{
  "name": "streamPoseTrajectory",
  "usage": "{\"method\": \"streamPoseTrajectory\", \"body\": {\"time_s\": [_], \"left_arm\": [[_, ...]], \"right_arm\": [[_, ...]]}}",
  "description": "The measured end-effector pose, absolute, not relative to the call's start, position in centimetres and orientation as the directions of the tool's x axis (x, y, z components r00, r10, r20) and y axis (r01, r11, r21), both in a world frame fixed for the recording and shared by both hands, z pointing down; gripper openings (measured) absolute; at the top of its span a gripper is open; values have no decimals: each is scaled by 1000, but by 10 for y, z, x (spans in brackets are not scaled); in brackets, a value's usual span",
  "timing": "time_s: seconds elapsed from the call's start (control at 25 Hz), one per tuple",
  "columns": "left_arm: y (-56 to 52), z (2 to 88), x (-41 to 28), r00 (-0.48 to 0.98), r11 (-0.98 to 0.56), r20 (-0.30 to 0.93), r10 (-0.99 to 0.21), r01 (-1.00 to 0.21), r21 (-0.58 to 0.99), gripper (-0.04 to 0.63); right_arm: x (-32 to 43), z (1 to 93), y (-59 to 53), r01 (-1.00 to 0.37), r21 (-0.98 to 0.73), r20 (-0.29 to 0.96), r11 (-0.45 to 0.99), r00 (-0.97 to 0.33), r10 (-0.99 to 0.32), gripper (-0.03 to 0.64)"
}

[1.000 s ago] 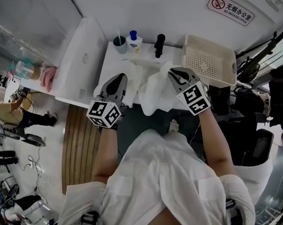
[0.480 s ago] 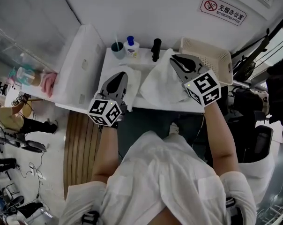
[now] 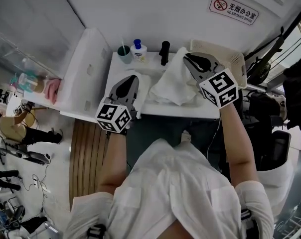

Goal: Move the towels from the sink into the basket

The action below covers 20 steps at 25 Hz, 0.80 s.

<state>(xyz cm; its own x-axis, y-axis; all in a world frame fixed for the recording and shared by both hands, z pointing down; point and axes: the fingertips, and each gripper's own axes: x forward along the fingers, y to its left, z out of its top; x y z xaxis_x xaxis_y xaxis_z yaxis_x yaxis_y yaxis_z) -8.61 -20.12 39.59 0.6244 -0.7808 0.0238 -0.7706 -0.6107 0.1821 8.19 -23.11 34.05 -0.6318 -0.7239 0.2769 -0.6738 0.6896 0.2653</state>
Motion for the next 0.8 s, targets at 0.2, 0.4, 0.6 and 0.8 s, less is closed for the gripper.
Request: {"method": "streamPoseTrajectory", "body": {"time_s": [0.2,0.4,0.6,0.8], "left_arm": [[-196,409,-85,625,-607,56,-778,-773,184,20],[-194,420,-86,617,-596,77,-783,-781,186,20],[-194,432,-84,611,-588,100,-785,-787,188,21],[-196,443,-84,607,-583,121,-785,-791,188,21]], "right_arm": [[88,419,-225,-688,190,393,701,-600,-696,52],[88,485,-224,-691,149,499,707,-565,-657,52],[83,548,-226,-708,71,604,703,-530,-595,52],[83,598,-228,-745,-1,673,668,-494,-550,68]]}}
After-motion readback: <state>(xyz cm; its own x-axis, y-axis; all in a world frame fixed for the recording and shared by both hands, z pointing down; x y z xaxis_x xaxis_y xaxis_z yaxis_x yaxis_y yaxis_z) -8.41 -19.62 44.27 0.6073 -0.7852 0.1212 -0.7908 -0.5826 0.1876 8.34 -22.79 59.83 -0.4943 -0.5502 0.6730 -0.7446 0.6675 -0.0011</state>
